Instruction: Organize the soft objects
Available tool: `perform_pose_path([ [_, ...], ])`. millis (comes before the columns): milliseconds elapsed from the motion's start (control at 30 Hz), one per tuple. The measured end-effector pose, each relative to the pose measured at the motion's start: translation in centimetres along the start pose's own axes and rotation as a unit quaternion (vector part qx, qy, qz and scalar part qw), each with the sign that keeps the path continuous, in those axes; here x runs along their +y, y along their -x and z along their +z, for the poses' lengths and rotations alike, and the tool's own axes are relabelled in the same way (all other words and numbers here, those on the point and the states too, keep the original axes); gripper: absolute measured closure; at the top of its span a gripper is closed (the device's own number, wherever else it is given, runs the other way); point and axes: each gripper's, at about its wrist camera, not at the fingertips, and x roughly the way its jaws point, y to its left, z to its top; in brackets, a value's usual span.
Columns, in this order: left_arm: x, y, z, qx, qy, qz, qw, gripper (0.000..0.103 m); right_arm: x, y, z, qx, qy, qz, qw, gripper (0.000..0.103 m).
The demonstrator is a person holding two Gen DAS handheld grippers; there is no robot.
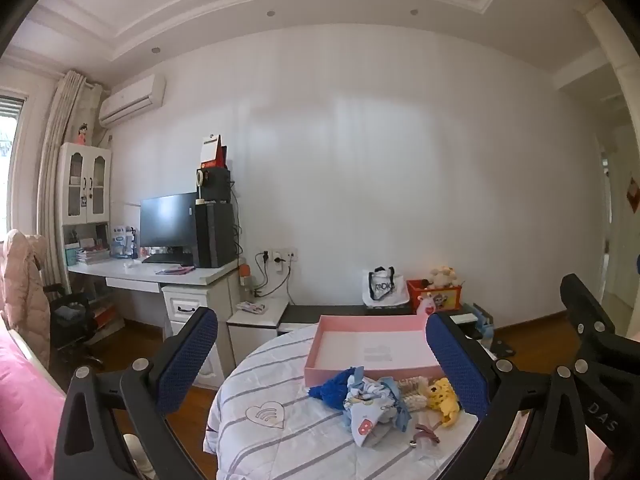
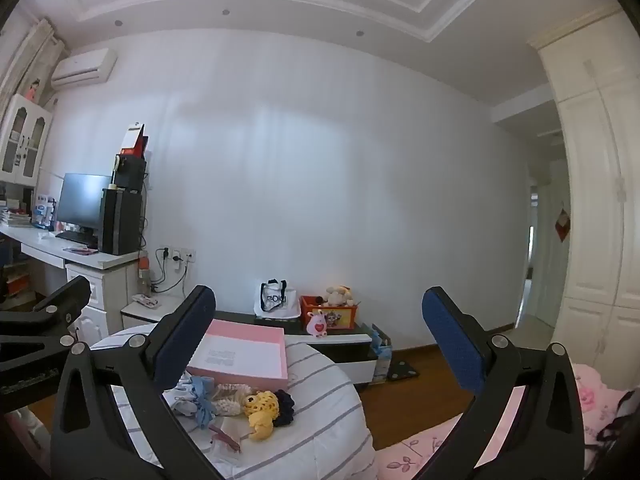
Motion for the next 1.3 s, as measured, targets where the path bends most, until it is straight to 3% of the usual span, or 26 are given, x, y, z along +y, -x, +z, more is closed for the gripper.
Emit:
perform_pose_path([
  [433, -0.3, 1.4, 0.0, -0.001, -0.006, 0.004, 1.0, 0.0, 0.0, -0.1, -0.1, 0.002, 0.0, 0.001, 1.0, 0.0],
  [1300, -0.4, 0.4, 0.3, 0.007, -0.006, 0.008, 0.9999, 0.001, 0.0, -0.1, 0.2, 0.003, 0.001, 0.007, 1.0, 0.0],
])
